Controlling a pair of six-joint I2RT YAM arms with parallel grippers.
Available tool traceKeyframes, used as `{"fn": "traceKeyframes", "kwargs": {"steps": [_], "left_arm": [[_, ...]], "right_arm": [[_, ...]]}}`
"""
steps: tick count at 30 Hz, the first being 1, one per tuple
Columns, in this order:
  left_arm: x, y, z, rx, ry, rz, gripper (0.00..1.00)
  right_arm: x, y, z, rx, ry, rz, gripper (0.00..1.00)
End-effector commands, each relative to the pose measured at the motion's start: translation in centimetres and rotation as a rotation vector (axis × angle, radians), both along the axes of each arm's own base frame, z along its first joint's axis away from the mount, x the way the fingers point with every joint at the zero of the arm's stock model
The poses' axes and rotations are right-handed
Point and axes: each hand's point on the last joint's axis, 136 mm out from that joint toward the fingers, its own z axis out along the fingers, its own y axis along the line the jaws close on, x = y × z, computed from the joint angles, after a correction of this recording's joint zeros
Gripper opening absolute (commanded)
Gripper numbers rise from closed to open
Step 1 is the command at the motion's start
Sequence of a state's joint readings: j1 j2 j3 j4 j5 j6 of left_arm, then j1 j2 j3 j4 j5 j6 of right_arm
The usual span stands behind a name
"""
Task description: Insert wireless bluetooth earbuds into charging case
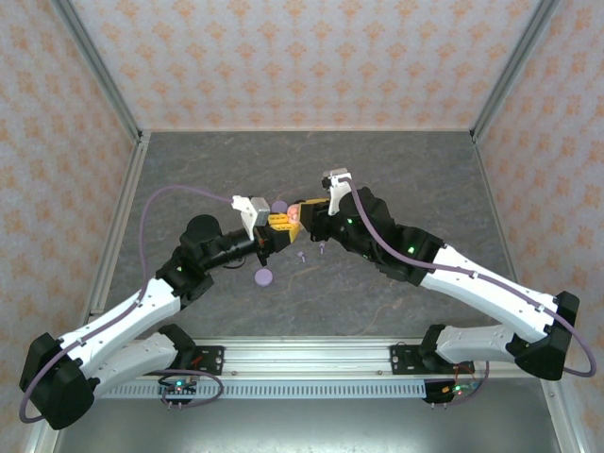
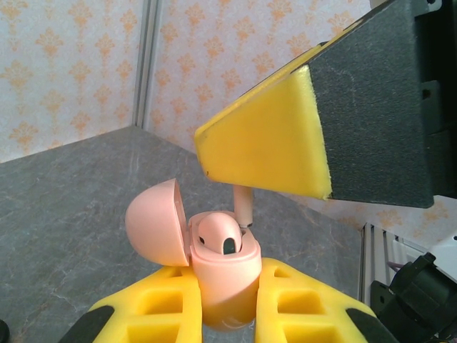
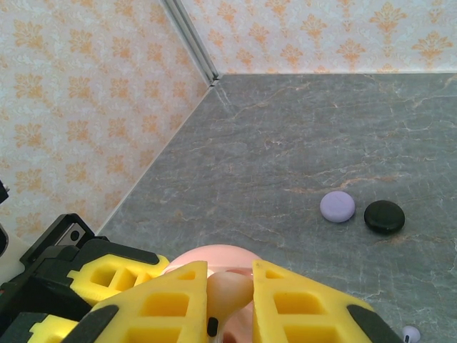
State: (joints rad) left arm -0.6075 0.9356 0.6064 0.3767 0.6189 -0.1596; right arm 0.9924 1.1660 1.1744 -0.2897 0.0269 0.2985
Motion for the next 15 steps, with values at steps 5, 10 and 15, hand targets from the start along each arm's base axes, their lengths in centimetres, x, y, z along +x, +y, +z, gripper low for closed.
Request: {"fn": "traceKeyframes", "kwargs": {"steps": [5, 10, 15], "left_arm": [[-0.53, 0.14, 2.07, -0.054, -0.058, -0.005, 0.00], [-0.77, 0.00, 2.19, -0.056, -0.061, -0.020, 0.00], [-0.79, 0.05, 2.23, -0.056, -0.061, -0.019, 0.00]], "right_arm": [[0.30, 0.02, 0.01, -0.010, -0.008, -0.019, 0.17], [0.37, 0.05, 0.12, -0.002, -0.009, -0.024, 0.17], [0.21, 0.22, -0.03, 0.000, 0.002, -0.011, 0.17]]}}
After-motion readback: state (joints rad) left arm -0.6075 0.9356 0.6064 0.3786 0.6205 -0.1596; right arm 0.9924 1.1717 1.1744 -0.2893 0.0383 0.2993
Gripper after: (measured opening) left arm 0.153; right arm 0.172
